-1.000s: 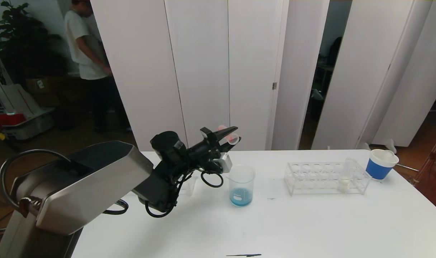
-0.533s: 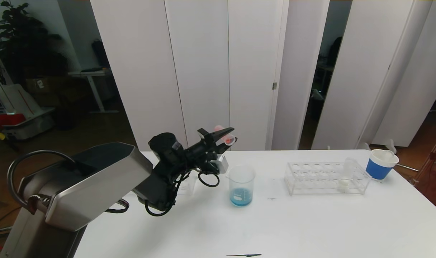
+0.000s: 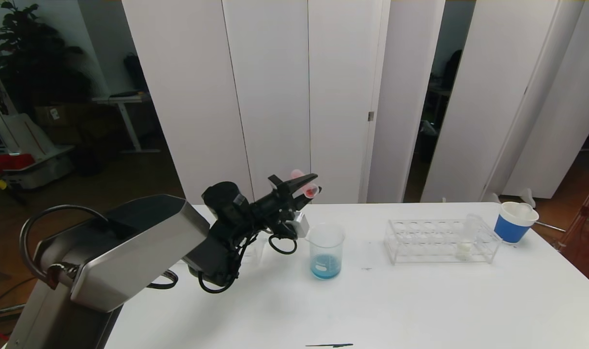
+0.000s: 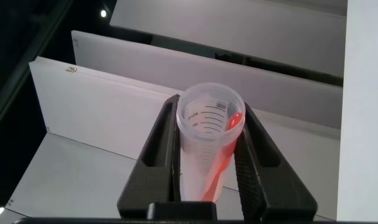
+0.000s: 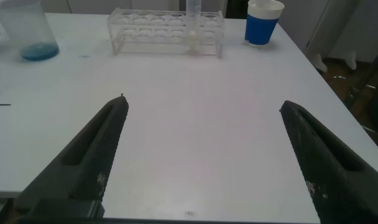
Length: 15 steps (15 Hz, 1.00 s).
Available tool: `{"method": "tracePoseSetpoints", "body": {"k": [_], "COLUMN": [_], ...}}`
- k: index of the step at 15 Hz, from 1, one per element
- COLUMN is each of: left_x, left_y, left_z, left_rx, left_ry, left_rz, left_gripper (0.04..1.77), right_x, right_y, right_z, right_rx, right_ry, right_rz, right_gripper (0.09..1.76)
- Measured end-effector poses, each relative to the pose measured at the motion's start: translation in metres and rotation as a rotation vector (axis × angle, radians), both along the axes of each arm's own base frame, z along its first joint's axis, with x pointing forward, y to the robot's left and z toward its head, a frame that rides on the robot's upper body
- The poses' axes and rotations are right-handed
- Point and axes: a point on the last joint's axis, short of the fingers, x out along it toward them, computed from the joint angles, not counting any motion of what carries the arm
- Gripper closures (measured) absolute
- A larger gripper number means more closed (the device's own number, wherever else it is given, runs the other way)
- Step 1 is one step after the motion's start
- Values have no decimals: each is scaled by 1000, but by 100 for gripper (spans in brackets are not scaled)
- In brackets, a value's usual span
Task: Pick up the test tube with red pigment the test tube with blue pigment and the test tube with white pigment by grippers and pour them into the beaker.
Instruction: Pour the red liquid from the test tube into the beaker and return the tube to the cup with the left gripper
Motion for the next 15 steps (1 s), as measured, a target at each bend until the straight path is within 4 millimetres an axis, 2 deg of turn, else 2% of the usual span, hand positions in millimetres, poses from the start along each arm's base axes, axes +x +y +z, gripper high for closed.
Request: {"method": "tracePoseSetpoints", "body": {"k": [15], "left_x": [-4], "left_y": [-12], "left_z": [10], "left_rx": [-11], "left_ry": [-31], "left_rz": [-17], "left_gripper": [123], "right_x": [0], "right_y": [0], "right_z": [0], "right_rx": [0], "right_ry": [0], "right_rz": [0], "right_gripper": [10]}}
